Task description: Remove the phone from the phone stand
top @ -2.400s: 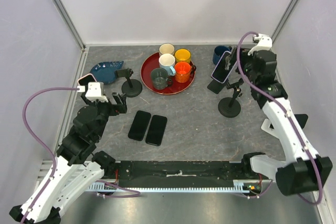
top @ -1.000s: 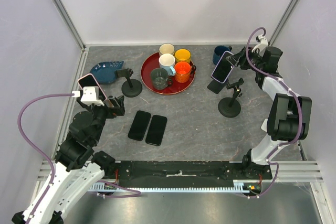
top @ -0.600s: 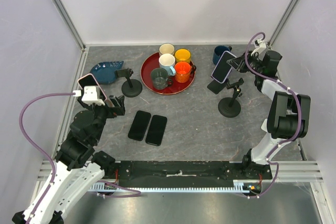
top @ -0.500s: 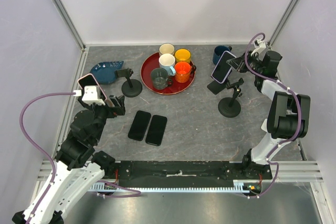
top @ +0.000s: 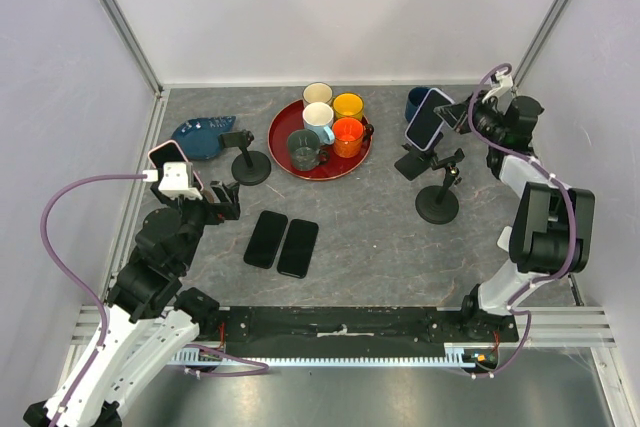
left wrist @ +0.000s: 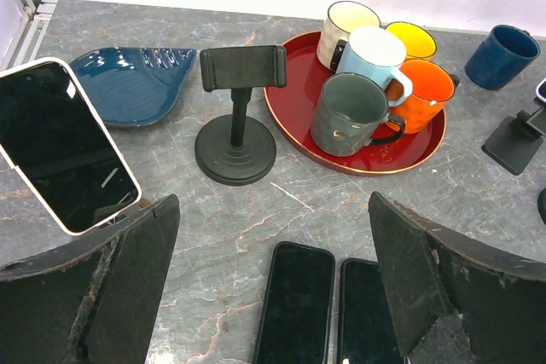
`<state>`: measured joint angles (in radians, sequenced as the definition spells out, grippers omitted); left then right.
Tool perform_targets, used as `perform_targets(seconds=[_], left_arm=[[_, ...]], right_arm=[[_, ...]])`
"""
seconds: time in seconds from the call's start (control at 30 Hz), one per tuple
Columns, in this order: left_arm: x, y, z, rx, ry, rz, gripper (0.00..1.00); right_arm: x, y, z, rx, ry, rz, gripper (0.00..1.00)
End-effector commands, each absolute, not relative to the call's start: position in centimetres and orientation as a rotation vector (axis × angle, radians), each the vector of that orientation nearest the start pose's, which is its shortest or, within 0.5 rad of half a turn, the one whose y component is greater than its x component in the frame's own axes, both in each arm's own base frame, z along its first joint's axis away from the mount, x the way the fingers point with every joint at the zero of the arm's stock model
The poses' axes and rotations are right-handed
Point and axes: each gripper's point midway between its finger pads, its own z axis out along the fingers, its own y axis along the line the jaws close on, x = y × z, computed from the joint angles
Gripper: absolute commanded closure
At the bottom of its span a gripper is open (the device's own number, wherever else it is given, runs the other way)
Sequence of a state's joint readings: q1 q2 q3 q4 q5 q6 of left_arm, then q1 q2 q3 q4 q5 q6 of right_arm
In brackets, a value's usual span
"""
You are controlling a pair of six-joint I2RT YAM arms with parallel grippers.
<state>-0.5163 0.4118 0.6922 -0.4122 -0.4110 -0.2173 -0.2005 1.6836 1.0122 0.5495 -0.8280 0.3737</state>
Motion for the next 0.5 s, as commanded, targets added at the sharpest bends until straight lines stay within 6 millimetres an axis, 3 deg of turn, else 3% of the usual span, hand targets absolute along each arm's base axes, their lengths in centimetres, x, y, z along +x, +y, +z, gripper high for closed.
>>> perform_targets(seconds=[0.0, 0.1, 0.27, 0.47], left_arm=[[23.2, -6.1, 27.8, -0.064, 1.673, -0.222, 0.02], [23.3, -6.1, 27.8, -0.067, 1.673, -0.222, 0.02], [23.3, -6.0, 27.7, -0.070, 1.675, -0.215, 0.02], [23.4, -5.9, 27.7, -0.077, 1.675, -0.210, 0.02]], right_arm=[[46.7, 4.5, 28.7, -0.236, 1.500, 0.742, 1.00], [45.8, 4.7, 31.2, -0.236, 1.435, 0.734, 1.00], [44.3, 7.1, 34.3, -0.263, 1.413, 0.749, 1.00], [42.5, 11.8, 34.7, -0.285, 1.507, 0.775, 1.00]])
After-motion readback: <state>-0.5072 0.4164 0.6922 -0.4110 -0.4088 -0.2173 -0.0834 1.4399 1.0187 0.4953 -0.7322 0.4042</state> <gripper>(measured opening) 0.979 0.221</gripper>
